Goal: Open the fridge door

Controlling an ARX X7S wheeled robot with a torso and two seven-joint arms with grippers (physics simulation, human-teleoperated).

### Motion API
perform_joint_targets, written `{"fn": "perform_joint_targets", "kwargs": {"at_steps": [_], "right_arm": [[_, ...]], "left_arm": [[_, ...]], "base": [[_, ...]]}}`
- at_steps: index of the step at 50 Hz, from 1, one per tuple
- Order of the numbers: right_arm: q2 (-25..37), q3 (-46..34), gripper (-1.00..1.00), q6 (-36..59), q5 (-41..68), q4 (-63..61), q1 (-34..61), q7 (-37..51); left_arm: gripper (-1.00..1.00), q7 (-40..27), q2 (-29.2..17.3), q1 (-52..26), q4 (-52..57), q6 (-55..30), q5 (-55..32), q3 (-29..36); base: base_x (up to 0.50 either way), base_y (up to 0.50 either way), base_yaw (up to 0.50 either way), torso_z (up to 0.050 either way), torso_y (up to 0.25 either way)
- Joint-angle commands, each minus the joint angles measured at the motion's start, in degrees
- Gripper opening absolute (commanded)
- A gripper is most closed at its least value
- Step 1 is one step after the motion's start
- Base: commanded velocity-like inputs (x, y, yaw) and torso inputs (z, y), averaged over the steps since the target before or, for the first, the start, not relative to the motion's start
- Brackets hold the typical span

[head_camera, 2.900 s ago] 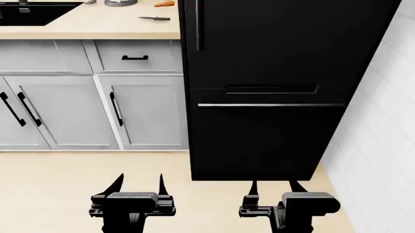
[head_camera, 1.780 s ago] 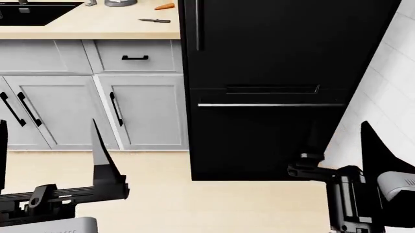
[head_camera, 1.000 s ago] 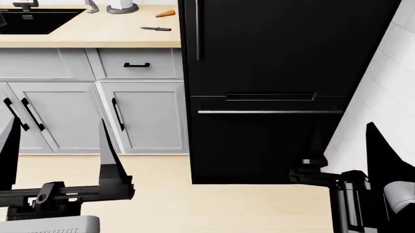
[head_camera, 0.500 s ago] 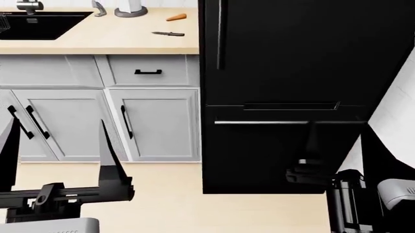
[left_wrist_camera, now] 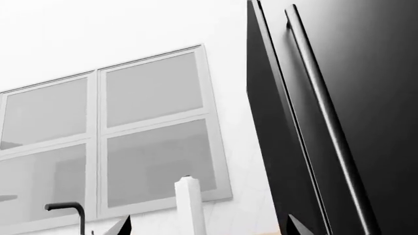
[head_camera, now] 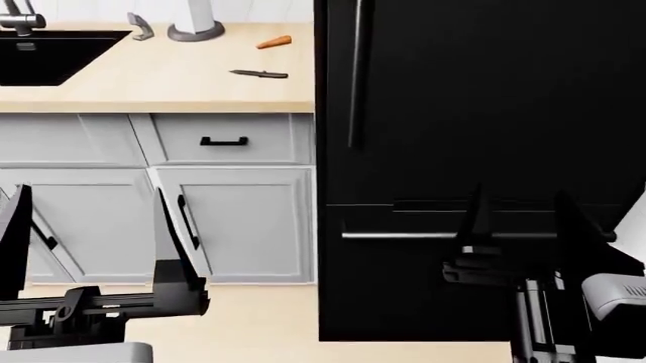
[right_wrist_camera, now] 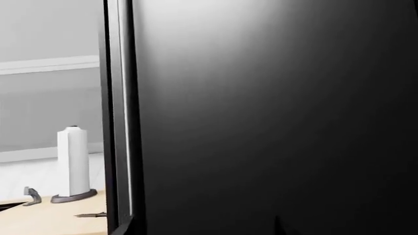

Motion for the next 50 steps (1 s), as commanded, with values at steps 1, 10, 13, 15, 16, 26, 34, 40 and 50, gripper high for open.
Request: {"fn": "perform_joint_targets", "kwargs": {"at_steps": [1, 10, 13, 15, 16, 26, 34, 40, 50], "right_arm": [[0.4, -0.6, 1.00, -0.8, -0.3, -0.2, -0.3, 0.3], [0.7, -0.8, 1.00, -1.4, -0.4, 0.0, -0.6, 0.7], [0.7, -0.6, 1.00, -1.2, 0.2, 0.0, -0.5, 0.9], [0.7, -0.4, 1.00, -0.9, 0.7, 0.0, -0.4, 1.1], [0.6, -0.2, 1.00, -0.5, 1.0, 0.1, -0.2, 1.3], [1.0, -0.5, 1.00, 2.0, 1.3, -0.4, 0.0, 2.8], [3.2, -3.3, 1.00, 28.9, 12.8, -9.9, 9.1, 7.8], [0.9, 0.3, 1.00, 50.4, 26.6, -7.8, 23.9, 14.1], [-1.8, -2.8, 1.00, 56.4, 25.9, 5.4, 37.0, 17.4]], "left_arm": [[1.00, -0.3, -0.5, 0.1, 0.1, 0.0, -0.4, 0.0], [1.00, -0.6, -0.6, -0.1, -0.3, 0.1, -0.3, 0.4], [1.00, -0.7, -0.7, -0.2, -0.5, 0.1, -0.3, 0.5], [1.00, -0.7, -0.7, -0.2, -0.6, 0.2, -0.3, 0.5], [1.00, -0.8, -0.7, -0.3, -0.7, 0.2, -0.3, 0.6], [1.00, -1.0, -1.0, -0.7, -0.9, 0.1, -0.3, 0.9], [1.00, -1.1, -1.4, -0.3, -0.7, 0.2, -0.5, 0.9], [1.00, -1.3, -1.5, -0.2, -0.6, 0.3, -0.5, 0.8], [1.00, -1.5, -1.8, -0.8, -1.0, 0.2, -0.7, 1.0]], "base": [[0.50, 0.27, 0.00, 0.000, 0.000], [0.49, 0.38, 0.00, 0.000, 0.002], [0.41, 0.46, 0.00, 0.000, 0.000], [0.14, 0.18, 0.00, 0.000, 0.000], [0.00, 0.00, 0.00, 0.000, 0.000], [0.00, 0.00, 0.00, 0.000, 0.000], [0.00, 0.00, 0.00, 0.000, 0.000], [0.00, 0.00, 0.00, 0.000, 0.000], [0.00, 0.00, 0.00, 0.000, 0.000]]}}
